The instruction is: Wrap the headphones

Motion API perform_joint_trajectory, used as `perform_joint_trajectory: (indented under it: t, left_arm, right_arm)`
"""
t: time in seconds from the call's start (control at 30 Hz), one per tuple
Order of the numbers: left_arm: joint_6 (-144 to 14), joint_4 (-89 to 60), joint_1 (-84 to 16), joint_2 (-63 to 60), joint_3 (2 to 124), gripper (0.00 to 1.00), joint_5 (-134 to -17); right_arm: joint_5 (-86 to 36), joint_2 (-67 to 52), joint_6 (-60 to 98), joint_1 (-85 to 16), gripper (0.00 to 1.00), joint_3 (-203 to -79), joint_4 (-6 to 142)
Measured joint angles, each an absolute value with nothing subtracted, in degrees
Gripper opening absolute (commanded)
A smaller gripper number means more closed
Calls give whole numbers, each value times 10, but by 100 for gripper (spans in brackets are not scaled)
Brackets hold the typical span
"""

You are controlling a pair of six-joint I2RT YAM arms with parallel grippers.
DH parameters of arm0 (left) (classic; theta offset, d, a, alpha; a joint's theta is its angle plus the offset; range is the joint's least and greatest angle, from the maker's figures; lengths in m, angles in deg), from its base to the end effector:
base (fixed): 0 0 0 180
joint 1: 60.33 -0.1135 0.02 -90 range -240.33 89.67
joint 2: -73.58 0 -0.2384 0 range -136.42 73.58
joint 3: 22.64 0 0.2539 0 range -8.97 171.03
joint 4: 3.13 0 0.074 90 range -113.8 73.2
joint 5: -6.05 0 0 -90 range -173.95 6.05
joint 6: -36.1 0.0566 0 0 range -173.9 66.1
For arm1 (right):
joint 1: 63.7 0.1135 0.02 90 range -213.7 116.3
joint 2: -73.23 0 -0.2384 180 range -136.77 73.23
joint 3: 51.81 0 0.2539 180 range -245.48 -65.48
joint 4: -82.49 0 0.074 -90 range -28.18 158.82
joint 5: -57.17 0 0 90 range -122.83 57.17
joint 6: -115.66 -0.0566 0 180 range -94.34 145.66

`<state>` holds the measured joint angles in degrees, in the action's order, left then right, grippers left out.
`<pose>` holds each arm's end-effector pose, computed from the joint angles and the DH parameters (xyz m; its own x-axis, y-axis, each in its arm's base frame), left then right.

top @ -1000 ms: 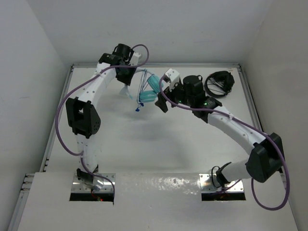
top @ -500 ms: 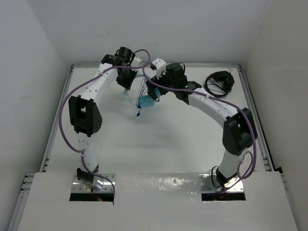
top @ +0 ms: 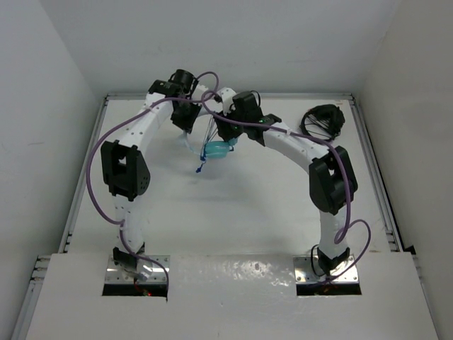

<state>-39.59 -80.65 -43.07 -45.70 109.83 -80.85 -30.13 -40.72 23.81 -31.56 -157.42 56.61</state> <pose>0.4196 -0.1336 0.2617 -0.7553 0.4931 -0.4318 0.5215 0.8512 0.0598 0.4016 0.2554 0.2211 -0.4942 -0.2724 -0.8256 -0.5487 0.8343 0.0532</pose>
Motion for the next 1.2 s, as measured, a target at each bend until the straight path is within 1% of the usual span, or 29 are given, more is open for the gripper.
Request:
perform_joint_trajectory:
  t: [0.07,0.1,0.17,0.2,0.23,0.27,0.3,0.37,0.4,0.47,0.57,0.67,0.73,0.8,0.93,1.03,1.13,1.2]
  left_arm:
    - [-394,-807,-431,-457,1097,8,-807]
    - [-394,-807,-431,-457,1097,18,-806]
    - [-391,-808,-431,-457,1097,27,-798]
    - [-389,-808,-431,-457,1097,36,-789]
    - [-386,-807,-431,-457,1097,41,-782]
    - [-381,-807,-430,-457,1097,47,-775]
    - [-377,-807,-430,-457,1097,65,-768]
    - [-369,-803,-430,-457,1097,95,-758]
    - [-368,-802,-430,-457,1097,100,-755]
    - [-371,-789,-430,-457,1101,100,-745]
    - [-371,-769,-423,-457,1122,100,-736]
    - [-376,-749,-415,-449,1133,100,-703]
    - [-373,-740,-411,-435,1130,100,-692]
    - [-371,-734,-422,-411,1123,100,-688]
    - [-368,-714,-446,-365,1107,100,-680]
    - [-366,-695,-453,-331,1061,100,-659]
    - [-360,-702,-448,-325,1043,100,-641]
    - [-354,-700,-446,-321,1032,100,-640]
  right_arm:
    - [-293,-409,228,-318,0,-1574,565]
    - [-288,-409,222,-319,0,-1574,563]
    - [-274,-410,207,-325,0,-1576,554]
    - [-263,-411,194,-330,0,-1577,543]
    - [-252,-412,184,-336,0,-1579,531]
    - [-235,-412,169,-344,0,-1580,518]
    - [-218,-413,154,-355,0,-1580,505]
    - [-184,-415,127,-378,0,-1580,484]
    - [-171,-415,111,-392,0,-1579,475]
    - [-148,-414,89,-416,0,-1572,469]
    - [-138,-387,55,-436,0,-1518,480]
    - [-142,-321,22,-465,0,-1422,500]
    - [-168,-260,14,-493,0,-1351,510]
    - [-196,-198,10,-552,0,-1282,490]
    - [-260,-108,1,-672,0,-1181,464]
    - [-287,-43,-3,-679,0,-1130,443]
    - [-314,3,-7,-673,0,-1104,433]
    - [-320,41,-13,-705,0,-1075,436]
